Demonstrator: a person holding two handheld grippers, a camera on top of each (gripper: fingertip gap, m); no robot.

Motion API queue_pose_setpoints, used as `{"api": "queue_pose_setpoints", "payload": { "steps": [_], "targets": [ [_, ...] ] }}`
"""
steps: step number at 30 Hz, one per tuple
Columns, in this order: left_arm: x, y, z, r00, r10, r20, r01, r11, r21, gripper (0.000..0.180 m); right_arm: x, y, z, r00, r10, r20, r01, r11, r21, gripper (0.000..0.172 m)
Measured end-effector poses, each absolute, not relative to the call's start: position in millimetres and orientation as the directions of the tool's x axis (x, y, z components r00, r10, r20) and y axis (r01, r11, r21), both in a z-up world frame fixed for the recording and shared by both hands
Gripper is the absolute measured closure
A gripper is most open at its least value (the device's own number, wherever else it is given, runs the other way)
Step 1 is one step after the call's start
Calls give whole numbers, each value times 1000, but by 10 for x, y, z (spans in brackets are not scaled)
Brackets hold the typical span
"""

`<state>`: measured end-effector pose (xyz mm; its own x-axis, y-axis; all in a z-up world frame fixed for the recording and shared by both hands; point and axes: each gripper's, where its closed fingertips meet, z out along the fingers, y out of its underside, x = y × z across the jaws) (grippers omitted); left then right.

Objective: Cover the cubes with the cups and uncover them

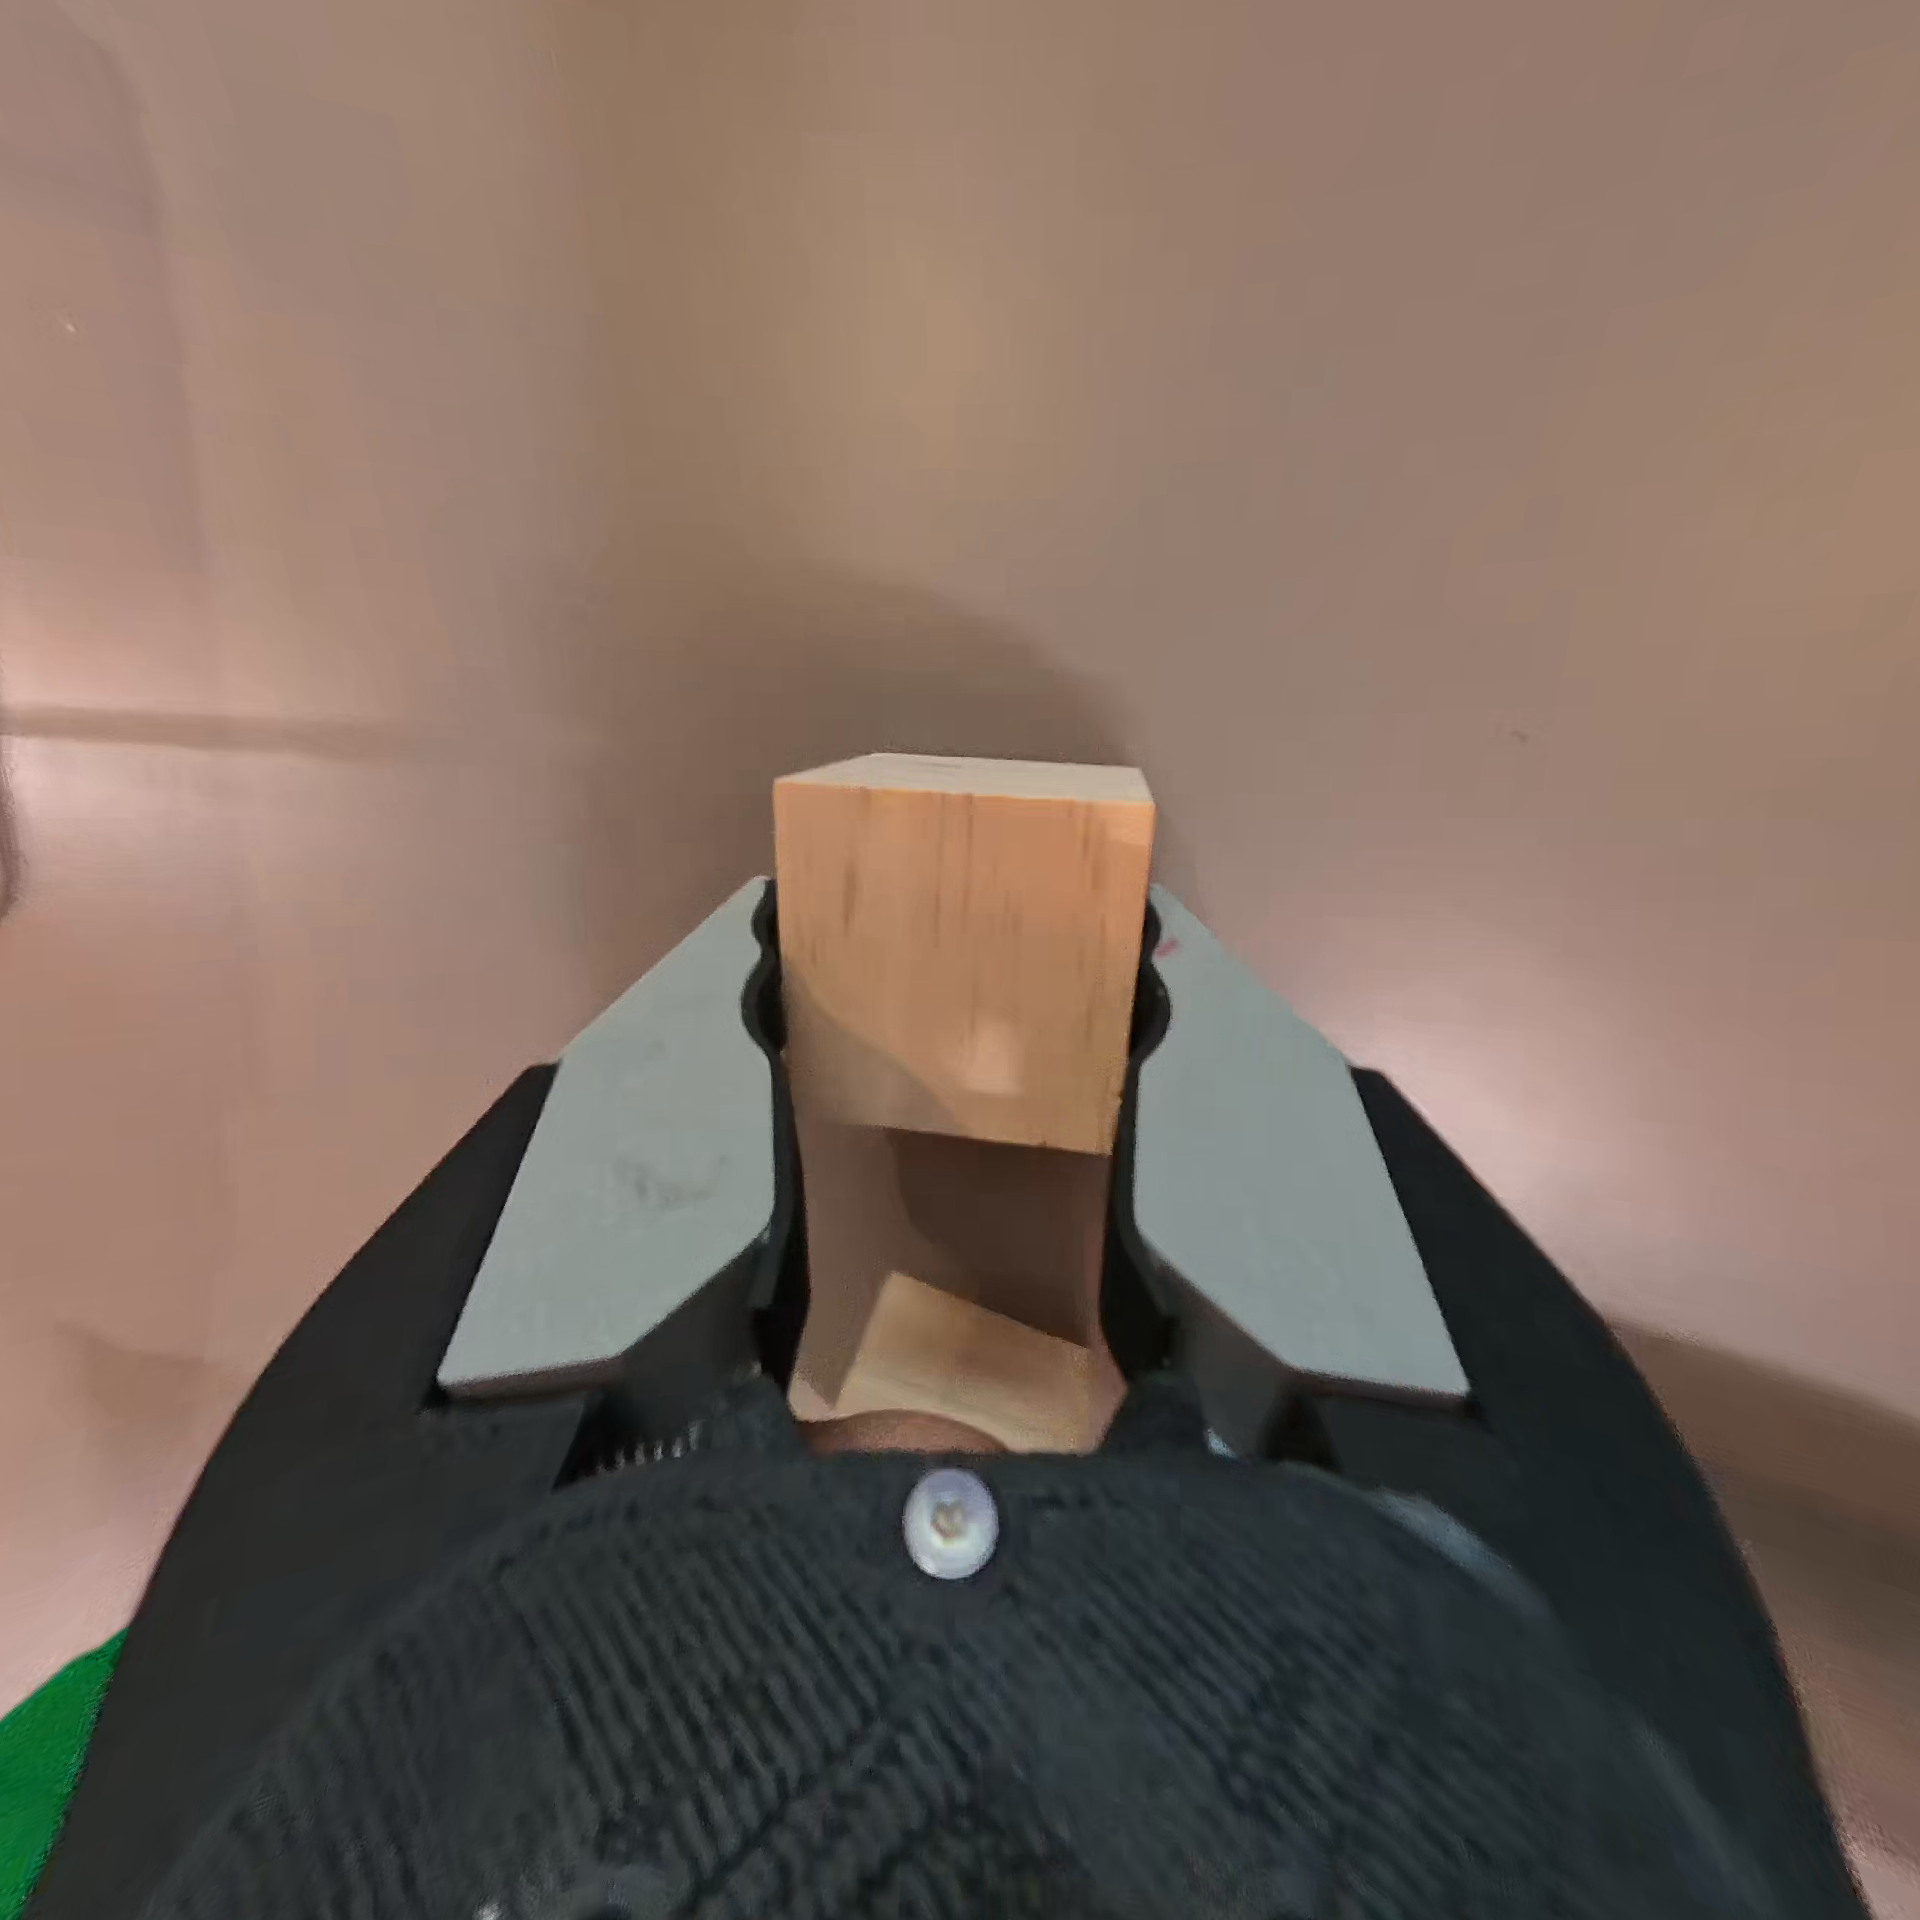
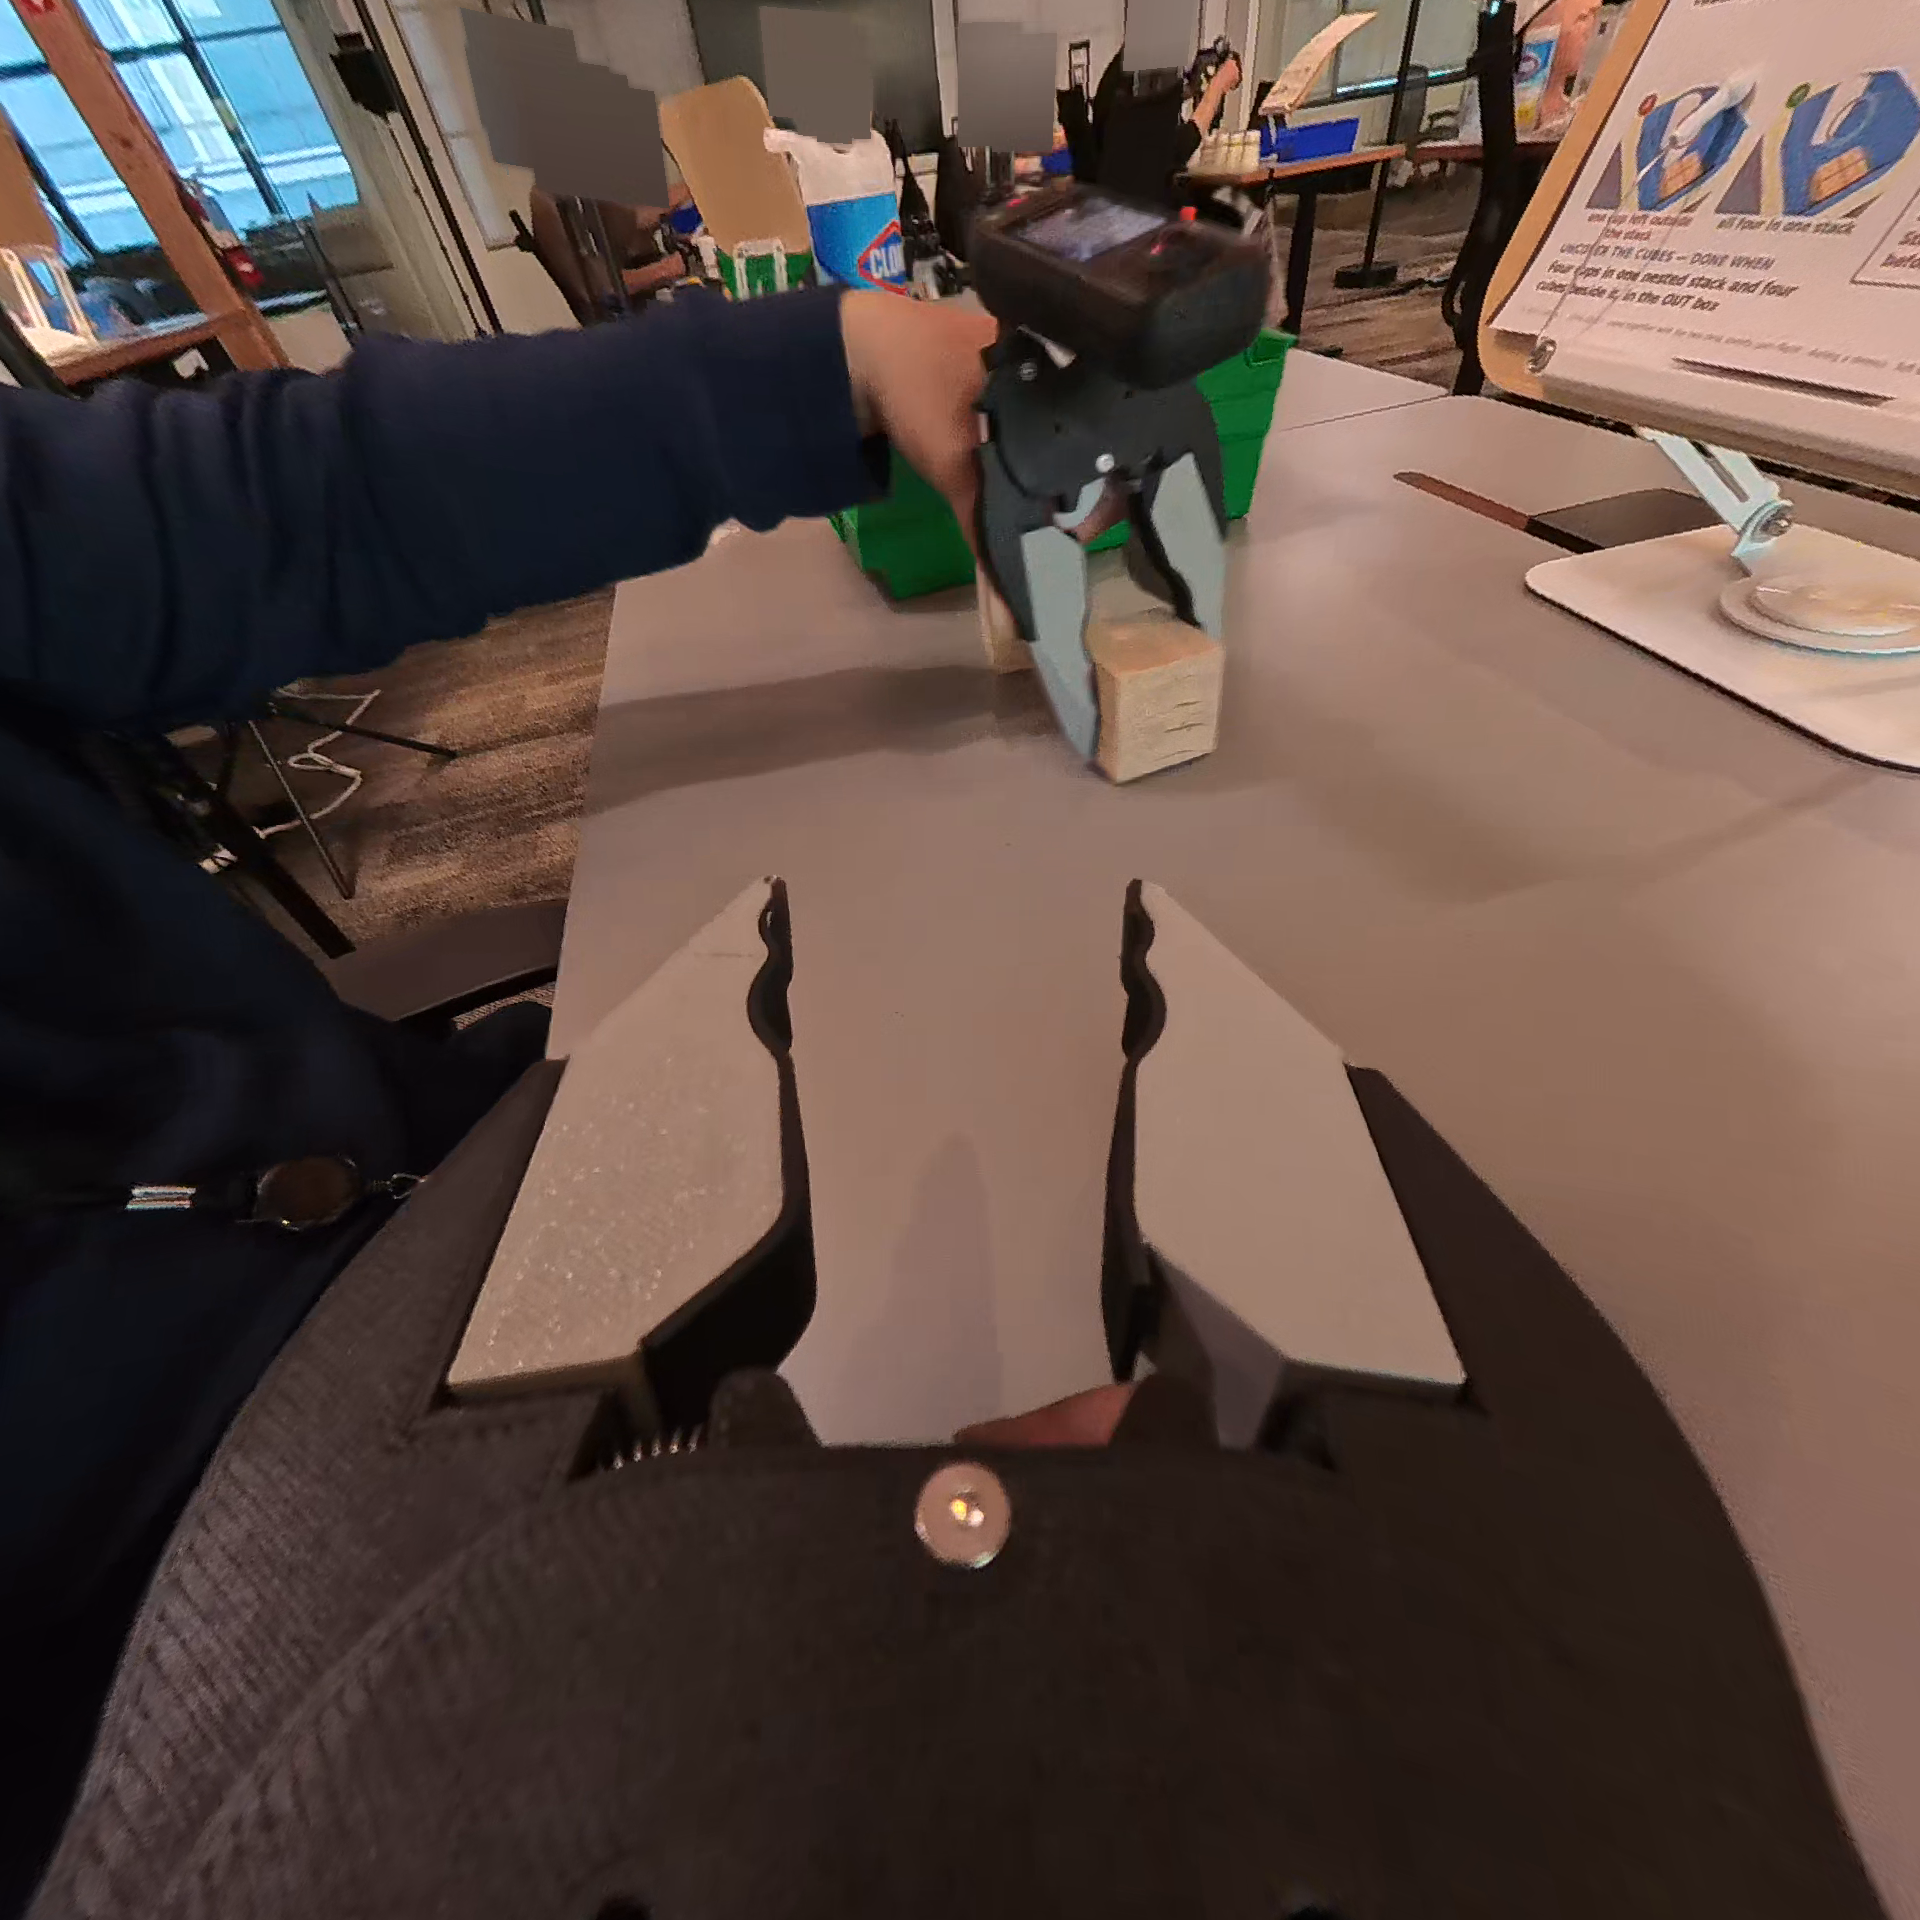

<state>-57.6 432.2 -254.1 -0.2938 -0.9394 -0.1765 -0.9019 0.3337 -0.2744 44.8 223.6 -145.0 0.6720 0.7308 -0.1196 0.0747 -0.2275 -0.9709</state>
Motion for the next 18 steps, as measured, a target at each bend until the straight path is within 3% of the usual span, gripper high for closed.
{"api": "queue_pose_setpoints", "payload": {
  "steps": [3, 5, 7, 10, 13, 16, 18],
  "targets": [
    [-352, 4397, -2206, -250, -903, -349, -794, 397, -461, 116, 342, 2233, -1482, 649, 747, -141, 61, -235, -970, 110],
    [-211, 4052, -1808, -256, -899, -354, -601, 435, -670, 116, 244, 2243, -1502, 625, 760, -175, 44, -258, -965, 109],
    [-197, 3639, -1410, -278, -852, -443, -375, 521, -767, 116, 158, 2296, -1477, 609, 760, -227, 4, -289, -957, 106],
    [-311, 2992, -1097, -306, -735, -605, -103, 657, -746, 116, -11, 2334, -1272, 519, 782, -346, -122, -333, -935, 96],
    [-364, 2612, -1023, -262, -653, -710, -2, 736, -676, 116, -205, 2312, -984, 340, 805, -486, -274, -410, -870, 95],
    [-365, 2375, -964, -194, -623, -758, 79, 760, -645, 116, -425, 2376, -1000, 265, 778, -570, -269, -508, -819, 103],
    [-358, 2272, -976, -172, -610, -774, 115, 768, -630, 116, -560, 2422, -1054, 260, 773, -579, -243, -528, -814, 93]
  ]
}}
